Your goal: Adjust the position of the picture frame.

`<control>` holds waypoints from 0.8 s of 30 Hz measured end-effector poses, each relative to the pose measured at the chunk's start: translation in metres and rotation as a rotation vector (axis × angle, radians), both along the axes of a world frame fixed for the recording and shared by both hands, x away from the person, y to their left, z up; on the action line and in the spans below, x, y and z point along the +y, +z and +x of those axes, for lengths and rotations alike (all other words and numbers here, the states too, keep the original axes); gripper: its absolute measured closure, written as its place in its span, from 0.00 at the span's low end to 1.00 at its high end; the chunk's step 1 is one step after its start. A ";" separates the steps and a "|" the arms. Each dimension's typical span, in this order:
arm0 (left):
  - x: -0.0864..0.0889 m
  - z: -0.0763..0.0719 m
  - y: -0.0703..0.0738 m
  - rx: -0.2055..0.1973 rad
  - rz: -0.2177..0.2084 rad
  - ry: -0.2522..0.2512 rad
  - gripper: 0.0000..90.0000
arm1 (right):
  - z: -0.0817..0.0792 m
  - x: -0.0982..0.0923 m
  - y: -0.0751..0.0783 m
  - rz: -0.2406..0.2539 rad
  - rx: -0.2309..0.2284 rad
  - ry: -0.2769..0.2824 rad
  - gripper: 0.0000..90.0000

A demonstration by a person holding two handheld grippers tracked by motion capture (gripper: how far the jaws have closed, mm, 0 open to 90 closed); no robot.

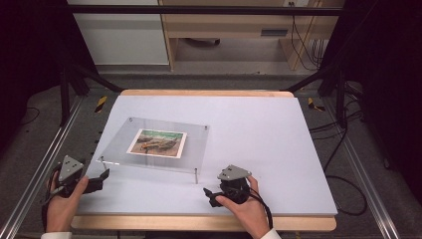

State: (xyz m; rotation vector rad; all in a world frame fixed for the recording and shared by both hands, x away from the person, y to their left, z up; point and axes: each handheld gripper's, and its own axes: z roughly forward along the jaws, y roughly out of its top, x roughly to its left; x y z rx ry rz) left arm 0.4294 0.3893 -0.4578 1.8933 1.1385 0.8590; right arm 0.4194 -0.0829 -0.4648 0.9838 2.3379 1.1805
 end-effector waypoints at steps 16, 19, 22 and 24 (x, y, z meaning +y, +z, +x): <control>-0.002 0.002 -0.003 0.024 -0.017 0.001 0.04 | -0.002 0.031 -0.015 0.045 0.013 -0.016 0.41; -0.003 0.002 -0.003 0.039 -0.036 -0.011 0.05 | 0.000 0.035 -0.016 0.061 0.013 -0.013 0.44; -0.001 0.002 -0.002 0.031 -0.044 -0.003 0.05 | 0.007 0.041 -0.015 0.041 0.001 -0.025 0.44; 0.001 0.002 -0.002 0.026 -0.064 0.002 0.05 | 0.011 0.042 -0.013 0.075 0.012 -0.015 0.46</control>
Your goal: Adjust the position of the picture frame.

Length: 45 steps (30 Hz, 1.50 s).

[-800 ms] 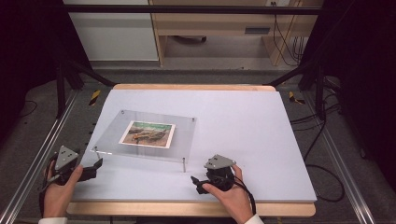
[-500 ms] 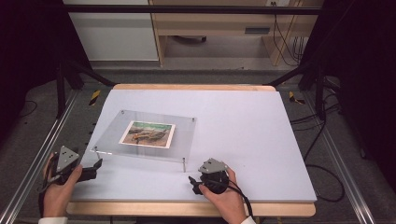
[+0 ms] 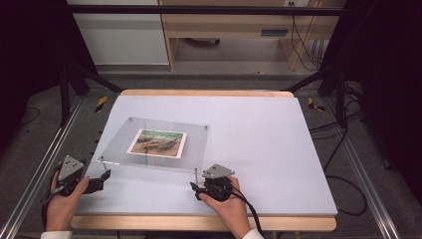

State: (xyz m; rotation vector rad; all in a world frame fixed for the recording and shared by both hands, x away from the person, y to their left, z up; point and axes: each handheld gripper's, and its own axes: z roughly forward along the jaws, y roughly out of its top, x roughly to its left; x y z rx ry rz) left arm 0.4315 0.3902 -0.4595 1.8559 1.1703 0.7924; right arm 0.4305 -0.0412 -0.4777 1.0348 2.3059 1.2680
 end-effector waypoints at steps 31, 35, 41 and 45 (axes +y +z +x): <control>0.001 0.020 -0.001 -0.032 -0.154 -0.015 0.73 | 0.032 -0.001 0.018 0.232 0.110 -0.015 0.94; -0.002 0.028 -0.005 -0.026 -0.161 -0.032 0.79 | 0.032 -0.001 0.018 0.227 0.107 -0.013 0.94; -0.002 0.032 -0.005 -0.028 -0.226 -0.019 0.92 | 0.032 0.000 0.018 0.203 0.079 -0.023 0.94; -0.002 0.030 -0.002 -0.022 -0.242 -0.017 0.94 | 0.033 0.003 0.018 0.195 0.059 -0.063 0.89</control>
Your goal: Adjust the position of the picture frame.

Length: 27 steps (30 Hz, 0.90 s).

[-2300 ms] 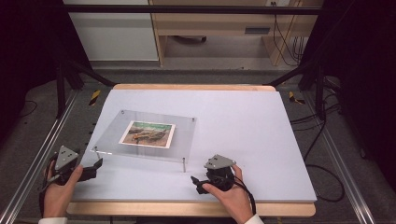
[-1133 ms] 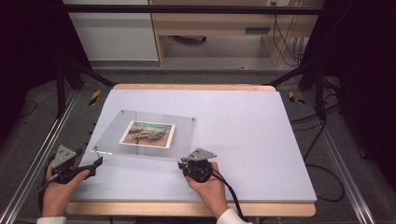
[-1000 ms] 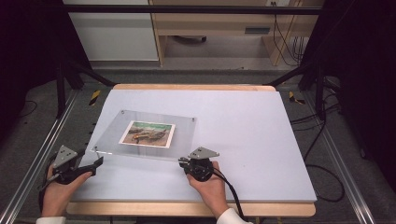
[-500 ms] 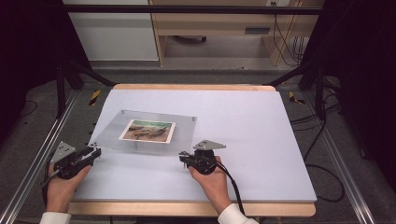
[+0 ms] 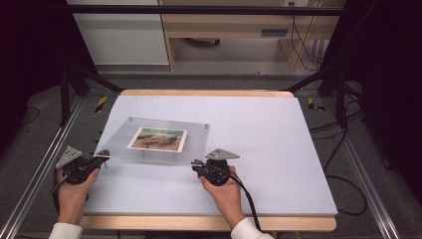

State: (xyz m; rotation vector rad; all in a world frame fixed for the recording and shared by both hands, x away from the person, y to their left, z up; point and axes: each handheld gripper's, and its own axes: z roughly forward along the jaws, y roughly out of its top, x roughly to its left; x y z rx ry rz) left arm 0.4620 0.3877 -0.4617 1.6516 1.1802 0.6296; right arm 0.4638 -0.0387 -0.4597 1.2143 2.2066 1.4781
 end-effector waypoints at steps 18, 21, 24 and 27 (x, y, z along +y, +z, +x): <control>-0.038 -0.032 0.050 -0.029 -0.080 0.002 0.94 | -0.006 -0.037 0.048 -0.029 -0.133 -0.043 0.91; -0.047 -0.033 0.056 -0.041 -0.083 -0.005 0.94 | -0.008 -0.047 0.053 -0.024 -0.134 -0.045 0.91; -0.058 -0.032 0.064 -0.052 -0.082 -0.017 0.94 | -0.009 -0.059 0.059 -0.019 -0.143 -0.053 0.90; -0.080 -0.027 0.072 -0.063 -0.061 -0.040 0.93 | -0.011 -0.078 0.064 -0.018 -0.143 -0.074 0.90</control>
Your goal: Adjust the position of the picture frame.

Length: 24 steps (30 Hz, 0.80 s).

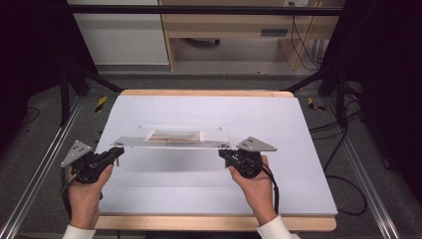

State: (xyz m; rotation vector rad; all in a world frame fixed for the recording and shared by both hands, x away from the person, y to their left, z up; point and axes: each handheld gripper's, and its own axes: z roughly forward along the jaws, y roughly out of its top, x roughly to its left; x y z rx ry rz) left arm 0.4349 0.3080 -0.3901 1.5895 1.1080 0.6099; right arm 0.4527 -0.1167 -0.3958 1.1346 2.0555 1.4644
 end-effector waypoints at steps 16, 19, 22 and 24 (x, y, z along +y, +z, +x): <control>-0.082 0.036 0.013 -0.044 0.023 -0.084 0.93 | 0.000 -0.080 0.007 0.002 -0.002 -0.119 0.90; -0.091 0.040 0.009 -0.039 0.025 -0.090 0.93 | 0.001 -0.089 0.006 -0.002 0.002 -0.138 0.90; -0.099 0.042 0.000 -0.027 0.027 -0.095 0.93 | 0.002 -0.095 0.001 -0.008 0.012 -0.153 0.90; -0.100 0.042 -0.004 -0.020 0.026 -0.095 0.93 | 0.002 -0.097 -0.001 -0.013 0.018 -0.156 0.90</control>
